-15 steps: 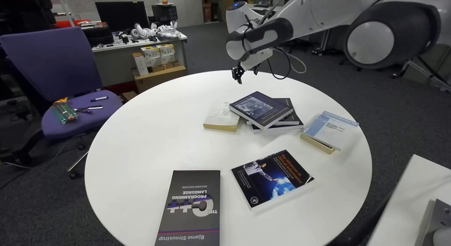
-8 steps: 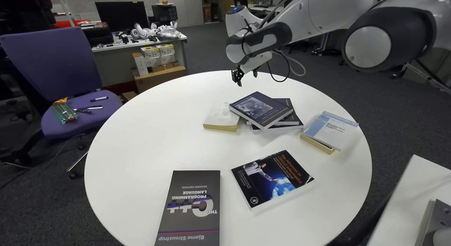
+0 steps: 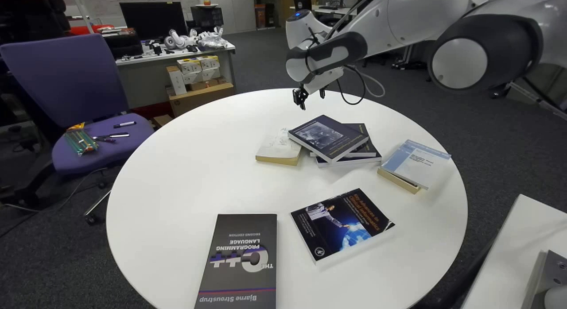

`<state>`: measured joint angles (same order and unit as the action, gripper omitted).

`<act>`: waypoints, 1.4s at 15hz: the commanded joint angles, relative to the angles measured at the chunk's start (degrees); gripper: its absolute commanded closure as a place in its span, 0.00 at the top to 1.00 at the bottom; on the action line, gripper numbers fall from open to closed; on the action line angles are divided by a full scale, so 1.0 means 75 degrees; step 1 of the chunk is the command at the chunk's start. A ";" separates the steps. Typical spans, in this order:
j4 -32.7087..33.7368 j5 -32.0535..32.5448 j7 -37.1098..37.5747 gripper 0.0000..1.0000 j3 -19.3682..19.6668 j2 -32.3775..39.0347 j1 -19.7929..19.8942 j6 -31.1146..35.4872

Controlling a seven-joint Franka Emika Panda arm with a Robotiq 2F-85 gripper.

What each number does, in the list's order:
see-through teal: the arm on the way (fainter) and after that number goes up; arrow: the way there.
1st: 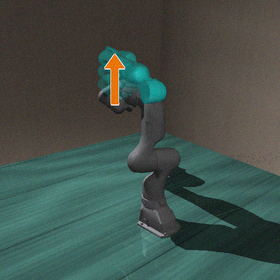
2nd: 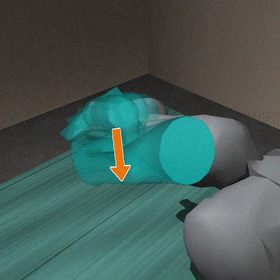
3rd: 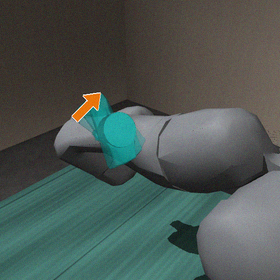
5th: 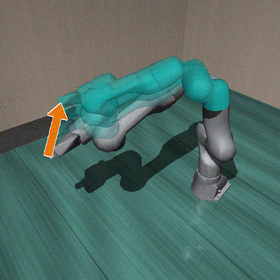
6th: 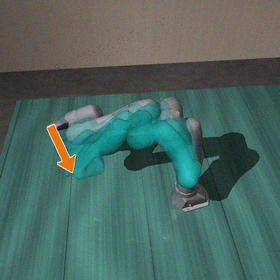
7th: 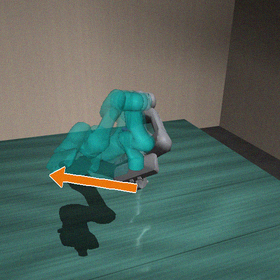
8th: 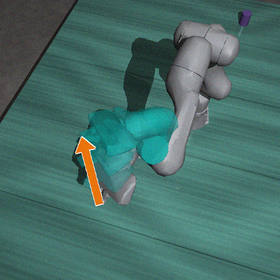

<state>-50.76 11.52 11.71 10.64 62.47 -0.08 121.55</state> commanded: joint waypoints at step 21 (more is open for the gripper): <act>0.1722 -0.0290 0.0380 1.00 -0.0287 0.1499 0.0115 -0.0335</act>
<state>-41.65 10.48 13.88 9.00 71.88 0.09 121.24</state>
